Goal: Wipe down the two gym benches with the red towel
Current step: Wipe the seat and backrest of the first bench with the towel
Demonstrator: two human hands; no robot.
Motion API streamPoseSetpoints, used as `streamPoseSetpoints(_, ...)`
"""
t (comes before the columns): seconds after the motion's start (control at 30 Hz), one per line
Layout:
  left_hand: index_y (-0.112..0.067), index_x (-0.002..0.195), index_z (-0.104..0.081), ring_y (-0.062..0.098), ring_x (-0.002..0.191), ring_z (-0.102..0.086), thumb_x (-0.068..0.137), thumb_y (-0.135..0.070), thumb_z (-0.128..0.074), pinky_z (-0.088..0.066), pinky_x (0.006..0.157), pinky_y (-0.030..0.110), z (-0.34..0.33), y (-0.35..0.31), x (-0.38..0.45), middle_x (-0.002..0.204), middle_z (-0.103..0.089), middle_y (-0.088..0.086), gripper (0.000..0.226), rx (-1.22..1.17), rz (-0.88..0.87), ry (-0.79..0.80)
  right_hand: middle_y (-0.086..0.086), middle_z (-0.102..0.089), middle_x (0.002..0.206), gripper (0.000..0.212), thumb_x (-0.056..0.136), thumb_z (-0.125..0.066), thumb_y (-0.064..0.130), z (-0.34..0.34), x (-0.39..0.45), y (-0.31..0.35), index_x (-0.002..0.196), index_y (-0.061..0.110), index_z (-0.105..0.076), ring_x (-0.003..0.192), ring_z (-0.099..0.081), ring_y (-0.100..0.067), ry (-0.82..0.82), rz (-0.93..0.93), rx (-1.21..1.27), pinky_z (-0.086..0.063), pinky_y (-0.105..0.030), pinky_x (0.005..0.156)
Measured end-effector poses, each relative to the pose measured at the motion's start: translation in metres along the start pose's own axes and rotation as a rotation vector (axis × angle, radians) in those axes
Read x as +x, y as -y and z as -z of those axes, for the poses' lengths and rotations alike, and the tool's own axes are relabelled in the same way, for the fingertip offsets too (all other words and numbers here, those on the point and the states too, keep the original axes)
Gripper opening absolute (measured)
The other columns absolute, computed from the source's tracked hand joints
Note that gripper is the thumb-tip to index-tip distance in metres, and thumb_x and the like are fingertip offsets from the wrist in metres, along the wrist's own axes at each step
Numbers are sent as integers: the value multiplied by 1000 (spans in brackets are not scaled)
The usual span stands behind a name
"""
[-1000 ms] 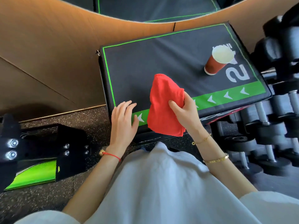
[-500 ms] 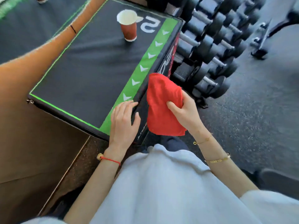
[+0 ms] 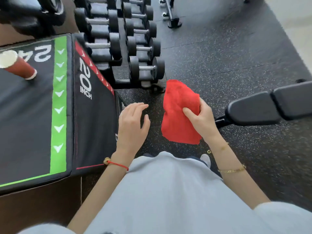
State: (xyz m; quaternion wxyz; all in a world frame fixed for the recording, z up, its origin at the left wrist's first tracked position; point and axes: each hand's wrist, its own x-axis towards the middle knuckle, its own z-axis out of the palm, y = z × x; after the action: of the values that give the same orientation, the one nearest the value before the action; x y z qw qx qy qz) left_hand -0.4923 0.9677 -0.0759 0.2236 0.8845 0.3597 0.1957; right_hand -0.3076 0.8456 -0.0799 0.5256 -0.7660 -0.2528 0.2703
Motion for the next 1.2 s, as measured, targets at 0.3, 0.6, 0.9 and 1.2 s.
streamPoseSetpoints(0.3,-8,119,-64,27,120,-56,91,-10,-57,-40,108,44,-100,-144,-5,122,-65,6,29,-55,-196,101,18,-65,92,27,84,-68,6,174,-39,-61,103,22,-59,79,-60,15,-194,-78,16,-46,-7,74)
streamPoseSetpoints(0.6,-8,119,-64,28,120,-56,91,-10,-56,-42,106,47,-193,-265,-16,122,-65,7,29,-84,-193,145,6,-67,102,30,86,-68,9,319,-35,-116,114,15,-60,95,-64,-10,-163,-145,-58,-51,-28,88)
streamPoseSetpoints(0.9,-10,122,-63,27,124,-53,91,-10,-56,-39,108,46,-250,-319,21,126,-63,5,31,-42,-183,222,8,-67,103,32,85,-66,14,383,15,-151,116,14,-60,95,-64,-5,-160,-221,-71,-51,-26,86)
streamPoseSetpoints(1.2,-11,124,-61,28,126,-52,91,-11,-55,-37,110,47,-304,-340,83,128,-62,5,33,-19,-208,227,7,-66,107,37,84,-68,16,416,81,-181,120,15,-60,101,-63,-11,-187,-249,-103,-51,-34,93)
